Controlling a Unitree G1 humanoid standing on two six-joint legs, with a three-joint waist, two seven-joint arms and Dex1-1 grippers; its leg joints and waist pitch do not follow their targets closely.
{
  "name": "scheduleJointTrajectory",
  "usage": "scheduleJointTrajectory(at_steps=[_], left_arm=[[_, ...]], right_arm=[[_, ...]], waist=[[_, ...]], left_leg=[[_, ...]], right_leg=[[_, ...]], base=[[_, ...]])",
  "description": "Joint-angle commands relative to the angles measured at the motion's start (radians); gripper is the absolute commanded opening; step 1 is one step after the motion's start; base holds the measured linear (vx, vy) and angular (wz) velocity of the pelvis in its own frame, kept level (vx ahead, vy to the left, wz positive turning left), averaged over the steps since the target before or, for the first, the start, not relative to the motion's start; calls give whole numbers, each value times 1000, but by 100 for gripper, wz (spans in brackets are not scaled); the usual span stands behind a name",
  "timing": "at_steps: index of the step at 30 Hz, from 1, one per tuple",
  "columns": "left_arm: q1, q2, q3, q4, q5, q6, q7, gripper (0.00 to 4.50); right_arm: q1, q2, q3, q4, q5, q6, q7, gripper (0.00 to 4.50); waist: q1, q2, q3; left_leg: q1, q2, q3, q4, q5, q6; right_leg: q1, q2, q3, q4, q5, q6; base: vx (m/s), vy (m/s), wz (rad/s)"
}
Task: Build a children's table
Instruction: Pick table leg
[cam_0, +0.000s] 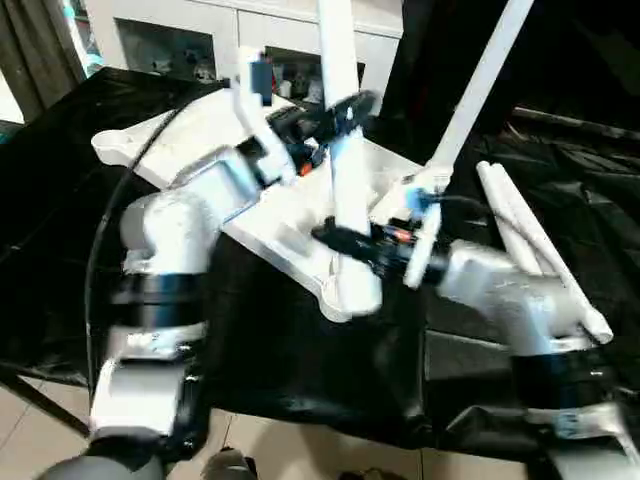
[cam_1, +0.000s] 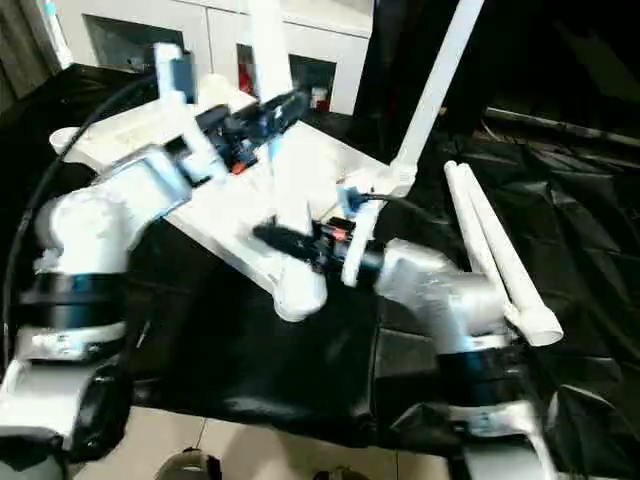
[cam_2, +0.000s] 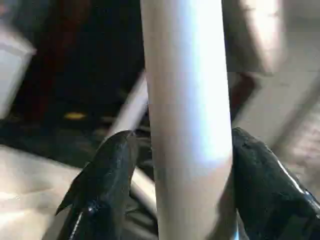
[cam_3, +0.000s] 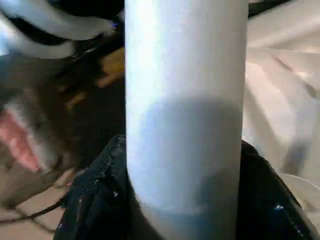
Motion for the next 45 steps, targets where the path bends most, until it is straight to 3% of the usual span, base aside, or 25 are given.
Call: scheduleJointTrajectory(at_steps=[1,4,7,12,16,19,21,30,45], left_arm=[[3,-24,11,-5,23,-5,86,262],[8,-49,18,-10,20,-5,117,227],[15,-84,35,-19,10,-9,157,220],[16,-98,36,-33,1,-23,159,176],[11,-92,30,-42,-6,-56,112,173],[9,-71,7,-53,-2,-59,58,173],[5,-53,-8,-56,-4,-49,22,173],[-16,-1,-81,-55,-1,-17,-108,173],[-26,-4,-97,-53,-11,-4,-149,173]], right_arm=[[-11,0,-25,-10,-4,-32,-15,191],[-14,11,-26,-6,-12,-39,-27,191],[-21,23,-23,2,-32,-53,-44,191],[-24,30,-18,8,-41,-63,-57,190],[-30,21,-2,11,-59,-71,-45,190],[-42,13,-29,26,-10,-17,-9,262],[-54,-13,-29,43,-16,-10,8,269],[-58,-157,36,26,-10,69,186,272],[-49,-164,72,21,-19,90,215,272]], waist=[[-1,-5,-82],[-2,-5,-82],[-4,-8,-79],[-10,-12,-78],[-11,-10,-78],[-11,-12,-79],[-10,-8,-79],[-7,-14,-79],[-9,-11,-79]], left_leg=[[29,38,-19,-65,-148,-46],[27,37,-19,-63,-145,-34],[27,37,-18,-63,-156,-31],[28,37,-20,-64,-170,-32],[28,38,-21,-65,-170,-36],[30,38,-20,-64,-164,-30],[31,38,-19,-64,-160,-29],[29,38,-18,-62,-150,-23],[30,39,-19,-61,-159,-27]], right_leg=[[46,-75,39,-66,-183,-133],[47,-76,39,-66,-175,-139],[46,-75,39,-69,-196,-137],[44,-74,38,-75,-239,-114],[42,-75,38,-76,-243,-109],[43,-74,38,-71,-215,-117],[43,-74,39,-70,-202,-122],[49,-74,39,-69,-204,-135],[47,-75,38,-70,-207,-158]], base=[[0,0,0],[0,0,0],[0,0,0],[0,0,0],[0,0,0],[0,0,0],[0,0,0],[0,0,0],[0,0,0]])
